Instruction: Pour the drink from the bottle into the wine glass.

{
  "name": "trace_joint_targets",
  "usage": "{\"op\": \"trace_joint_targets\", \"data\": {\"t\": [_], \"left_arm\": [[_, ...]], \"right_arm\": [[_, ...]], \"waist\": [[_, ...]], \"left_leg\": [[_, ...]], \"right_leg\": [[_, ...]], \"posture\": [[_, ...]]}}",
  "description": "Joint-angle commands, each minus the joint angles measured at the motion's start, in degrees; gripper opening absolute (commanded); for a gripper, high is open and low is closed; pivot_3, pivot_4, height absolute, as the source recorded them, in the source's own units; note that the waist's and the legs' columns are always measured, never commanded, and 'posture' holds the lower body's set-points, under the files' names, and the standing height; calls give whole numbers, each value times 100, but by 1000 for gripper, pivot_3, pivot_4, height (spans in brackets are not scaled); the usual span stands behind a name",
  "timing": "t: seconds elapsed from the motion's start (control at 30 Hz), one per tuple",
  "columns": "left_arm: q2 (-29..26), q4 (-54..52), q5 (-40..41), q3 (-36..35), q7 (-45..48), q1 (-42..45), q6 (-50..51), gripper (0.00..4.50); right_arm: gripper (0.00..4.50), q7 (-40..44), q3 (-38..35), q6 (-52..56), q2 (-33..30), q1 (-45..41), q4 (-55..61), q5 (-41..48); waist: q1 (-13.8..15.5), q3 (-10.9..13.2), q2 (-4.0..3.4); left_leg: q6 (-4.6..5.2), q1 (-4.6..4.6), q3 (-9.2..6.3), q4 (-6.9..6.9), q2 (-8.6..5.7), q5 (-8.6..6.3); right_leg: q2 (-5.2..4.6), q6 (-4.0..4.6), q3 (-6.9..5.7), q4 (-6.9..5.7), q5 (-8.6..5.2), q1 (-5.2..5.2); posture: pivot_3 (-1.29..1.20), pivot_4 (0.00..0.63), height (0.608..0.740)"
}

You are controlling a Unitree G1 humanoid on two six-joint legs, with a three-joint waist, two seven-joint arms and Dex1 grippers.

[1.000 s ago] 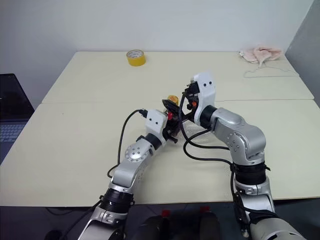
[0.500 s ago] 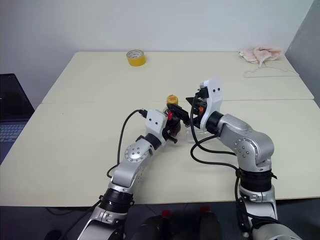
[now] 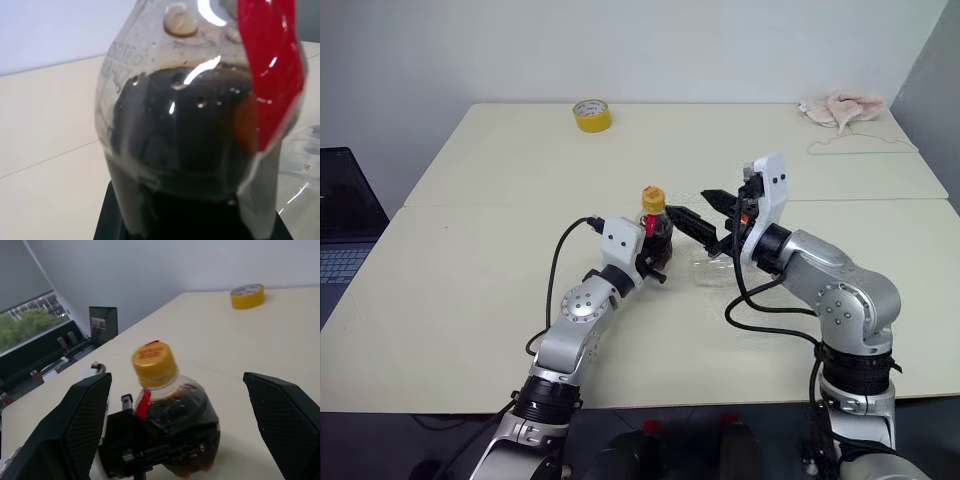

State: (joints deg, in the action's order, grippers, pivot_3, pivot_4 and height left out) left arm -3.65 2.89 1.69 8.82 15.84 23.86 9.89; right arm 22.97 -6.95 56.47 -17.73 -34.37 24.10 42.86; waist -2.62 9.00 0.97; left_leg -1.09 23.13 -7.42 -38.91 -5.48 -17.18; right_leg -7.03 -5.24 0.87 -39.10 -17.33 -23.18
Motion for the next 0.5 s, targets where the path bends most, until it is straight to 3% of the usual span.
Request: {"op": "trace_joint_targets", "data": {"t": [0.03,0.23,0.5], "left_arm": [[30,-246,22,-21,14,111,-177,901],[52,-240,6,-11,-6,110,-188,901],[50,-247,1,-31,-33,98,-197,901]], "right_arm": [[4500,-179,220,-277,71,-314,155,-180],[4500,-293,736,-587,223,-445,-269,-717],[4500,-273,886,-894,621,-646,-677,-913]], "waist": [[-2,0,0],[-4,0,0],[-13,0,0]], "left_leg": [[0,0,0,0,0,0],[0,0,-1,-1,-2,0],[0,0,-1,-1,-1,0]], "right_leg": [[0,0,0,0,0,0],[-1,0,-1,0,0,1],[-1,0,-1,0,0,0]], "posture": [[0,150,740],[0,150,740],[0,150,740]]}}
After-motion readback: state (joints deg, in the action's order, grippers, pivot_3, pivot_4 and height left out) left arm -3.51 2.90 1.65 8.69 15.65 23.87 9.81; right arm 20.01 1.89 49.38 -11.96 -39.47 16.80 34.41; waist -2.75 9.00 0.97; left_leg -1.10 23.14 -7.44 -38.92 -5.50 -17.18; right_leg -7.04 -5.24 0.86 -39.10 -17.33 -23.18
